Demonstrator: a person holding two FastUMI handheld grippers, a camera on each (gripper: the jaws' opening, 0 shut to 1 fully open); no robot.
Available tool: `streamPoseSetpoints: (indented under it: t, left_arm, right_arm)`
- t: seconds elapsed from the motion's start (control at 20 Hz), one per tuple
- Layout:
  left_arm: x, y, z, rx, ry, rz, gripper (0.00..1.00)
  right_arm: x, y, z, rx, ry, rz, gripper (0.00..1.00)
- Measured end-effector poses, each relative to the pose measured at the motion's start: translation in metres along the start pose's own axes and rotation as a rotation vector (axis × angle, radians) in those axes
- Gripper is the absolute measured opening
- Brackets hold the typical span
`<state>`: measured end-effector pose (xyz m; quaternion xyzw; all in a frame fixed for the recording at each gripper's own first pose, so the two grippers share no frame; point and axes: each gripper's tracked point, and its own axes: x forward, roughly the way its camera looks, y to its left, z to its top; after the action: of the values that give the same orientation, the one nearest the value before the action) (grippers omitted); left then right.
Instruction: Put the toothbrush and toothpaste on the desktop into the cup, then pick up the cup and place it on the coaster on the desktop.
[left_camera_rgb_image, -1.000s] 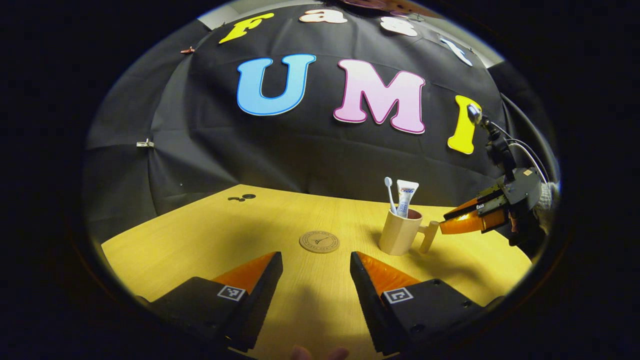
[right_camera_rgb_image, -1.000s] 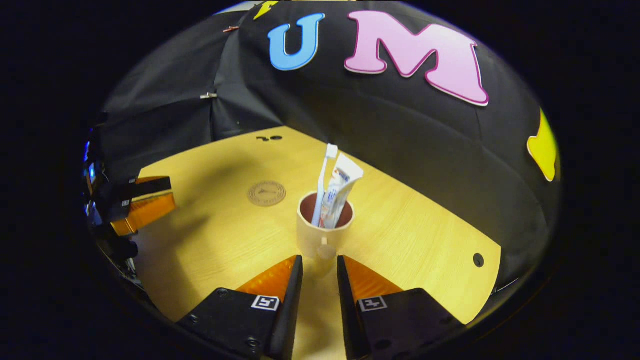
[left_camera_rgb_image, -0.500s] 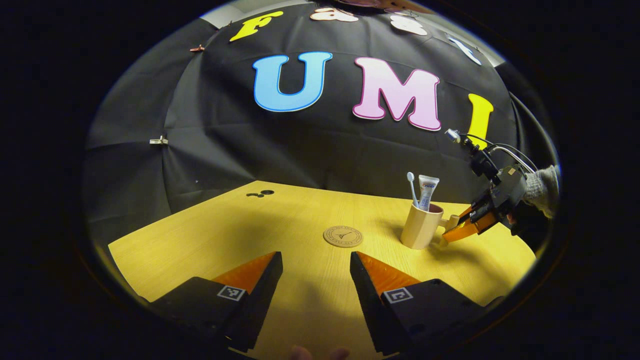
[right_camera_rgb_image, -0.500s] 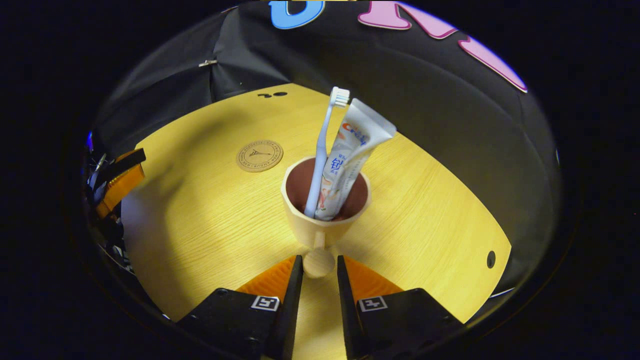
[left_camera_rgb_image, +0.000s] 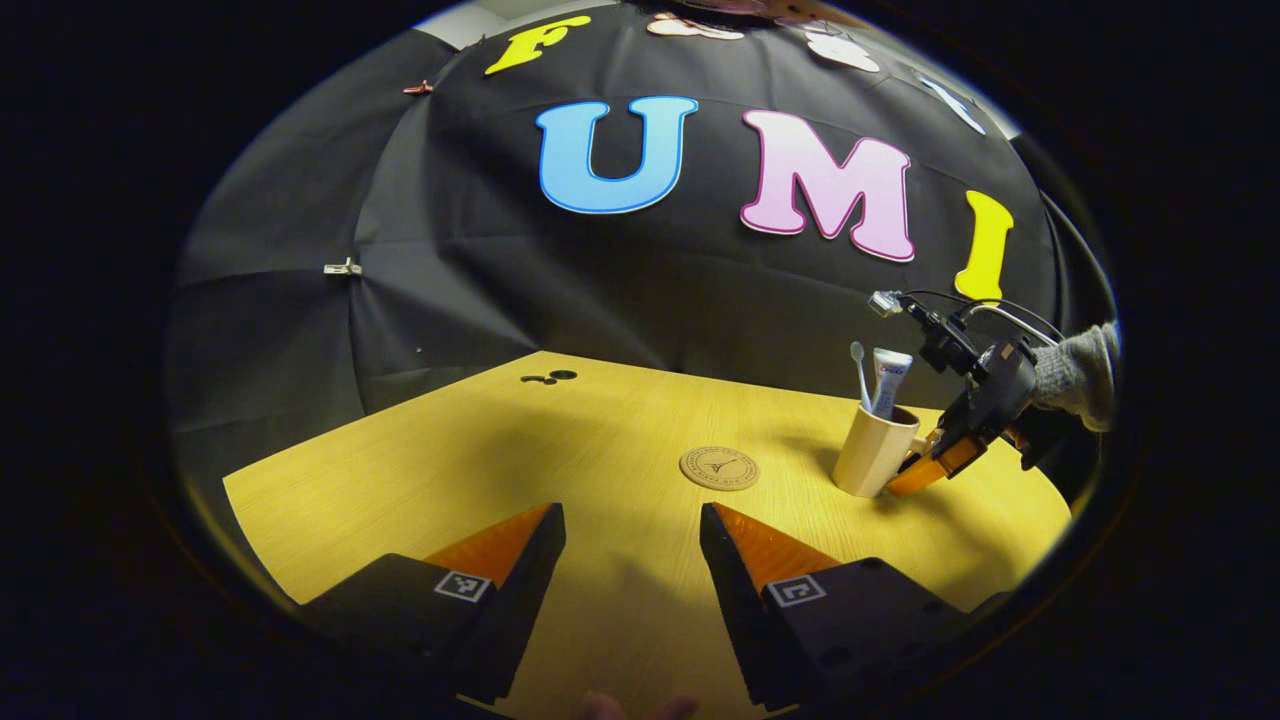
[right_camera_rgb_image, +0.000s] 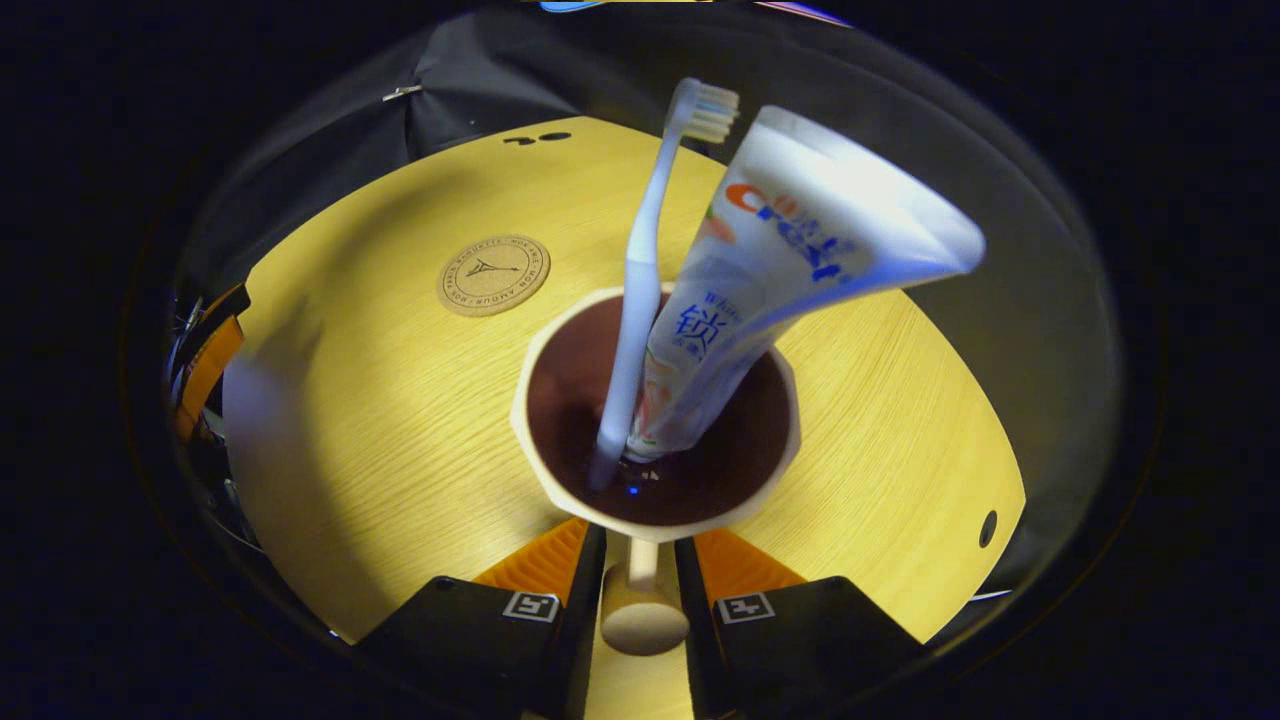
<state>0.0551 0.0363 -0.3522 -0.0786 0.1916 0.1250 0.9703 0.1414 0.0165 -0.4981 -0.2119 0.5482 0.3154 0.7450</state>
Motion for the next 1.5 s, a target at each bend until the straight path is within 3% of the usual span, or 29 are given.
streamPoseSetpoints:
  t: [0.15,0.25,0.55,0.6,0.65,0.7,0.75,0.85,0.95,1.25,1.5]
  left_arm:
    - [-0.002,0.006,-0.004,-0.001,0.007,0.010,0.85]
    - [-0.002,0.008,-0.003,-0.002,0.005,0.010,0.85]
    - [-0.008,0.008,-0.001,0.001,-0.002,0.002,0.85]
    - [-0.009,0.009,-0.002,0.003,0.000,0.001,0.85]
    - [-0.012,0.011,-0.002,0.004,0.000,0.000,0.85]
    - [-0.014,0.012,-0.002,0.003,0.000,0.001,0.85]
    - [-0.015,0.016,-0.001,0.000,-0.001,0.003,0.85]
    - [-0.020,0.021,0.002,-0.004,-0.007,0.009,0.85]
    - [-0.024,0.028,0.005,-0.008,-0.013,0.016,0.85]
    - [-0.049,0.045,0.008,-0.019,-0.023,0.054,0.85]
    - [-0.031,0.066,0.007,-0.035,-0.021,0.074,0.85]
  right_arm:
    - [0.003,0.003,0.002,0.044,0.019,0.025,0.39]
    - [0.003,0.004,0.000,0.063,0.019,0.036,0.28]
    - [0.001,0.012,0.013,0.093,-0.046,0.029,0.30]
    - [-0.001,0.016,0.020,0.094,-0.060,0.032,0.26]
    - [-0.003,0.021,0.029,0.097,-0.078,0.040,0.30]
    - [-0.004,0.029,0.039,0.105,-0.097,0.055,0.26]
    - [-0.006,0.039,0.051,0.114,-0.112,0.075,0.30]
    - [0.000,0.052,0.069,0.090,-0.132,0.092,0.26]
    - [0.003,0.068,0.087,0.075,-0.143,0.113,0.30]
    - [0.024,0.097,0.119,0.050,-0.130,0.154,0.25]
    - [0.049,0.117,0.132,0.010,-0.093,0.169,0.25]
